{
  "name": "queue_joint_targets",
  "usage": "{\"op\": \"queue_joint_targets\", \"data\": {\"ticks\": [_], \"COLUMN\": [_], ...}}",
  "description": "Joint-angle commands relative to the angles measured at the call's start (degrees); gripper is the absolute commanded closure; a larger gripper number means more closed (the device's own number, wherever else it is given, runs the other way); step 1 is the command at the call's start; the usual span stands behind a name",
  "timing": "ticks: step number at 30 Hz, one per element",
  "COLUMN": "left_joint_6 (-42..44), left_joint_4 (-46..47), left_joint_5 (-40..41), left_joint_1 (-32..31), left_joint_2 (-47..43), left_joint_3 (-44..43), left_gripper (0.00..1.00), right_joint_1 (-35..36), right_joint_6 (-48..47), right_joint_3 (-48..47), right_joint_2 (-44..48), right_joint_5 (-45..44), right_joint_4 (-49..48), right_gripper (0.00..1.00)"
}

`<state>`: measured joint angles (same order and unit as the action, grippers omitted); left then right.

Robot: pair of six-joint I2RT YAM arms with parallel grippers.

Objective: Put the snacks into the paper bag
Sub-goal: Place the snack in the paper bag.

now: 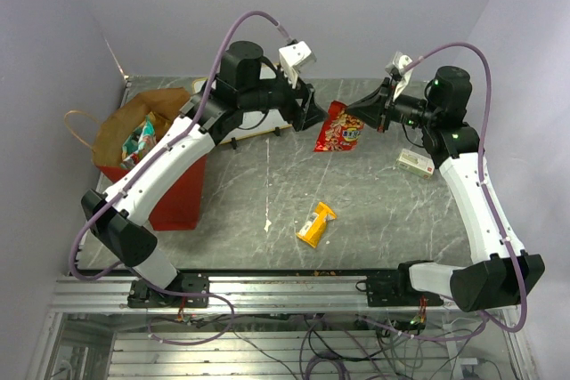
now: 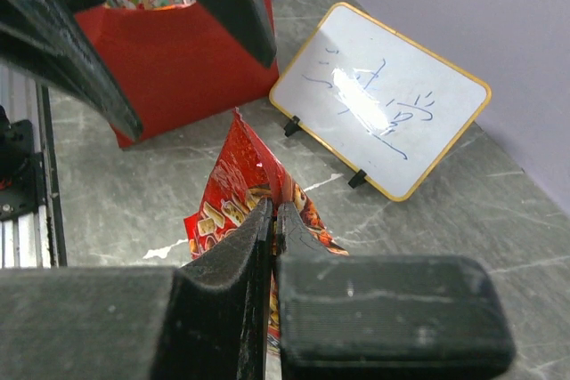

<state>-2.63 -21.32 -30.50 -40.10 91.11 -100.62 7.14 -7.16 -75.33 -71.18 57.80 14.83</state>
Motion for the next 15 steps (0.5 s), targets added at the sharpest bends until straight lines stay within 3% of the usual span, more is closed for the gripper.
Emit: {"op": "queue_joint_targets", "data": {"ticks": [1,15], "left_joint_6": [-4.57,-10.17], "left_joint_4": [7.13,11.96], "left_joint_5": [-0.71,-3.97], "left_joint_1": [-1.88,-2.66], "left_joint_2": [0.65,3.77], "left_joint_3": [1.81,3.28], "left_gripper": [0.23,0.69], "right_joint_1": [0.39,0.51], "right_joint_6": [4.16,4.95], "right_joint_3": [-0.37,2.66], "right_joint_2": [1.52,3.4], "right_joint_5": [1.47,2.58], "right_joint_4": [-4.69,-6.19], "right_gripper": [1.0,1.0]}}
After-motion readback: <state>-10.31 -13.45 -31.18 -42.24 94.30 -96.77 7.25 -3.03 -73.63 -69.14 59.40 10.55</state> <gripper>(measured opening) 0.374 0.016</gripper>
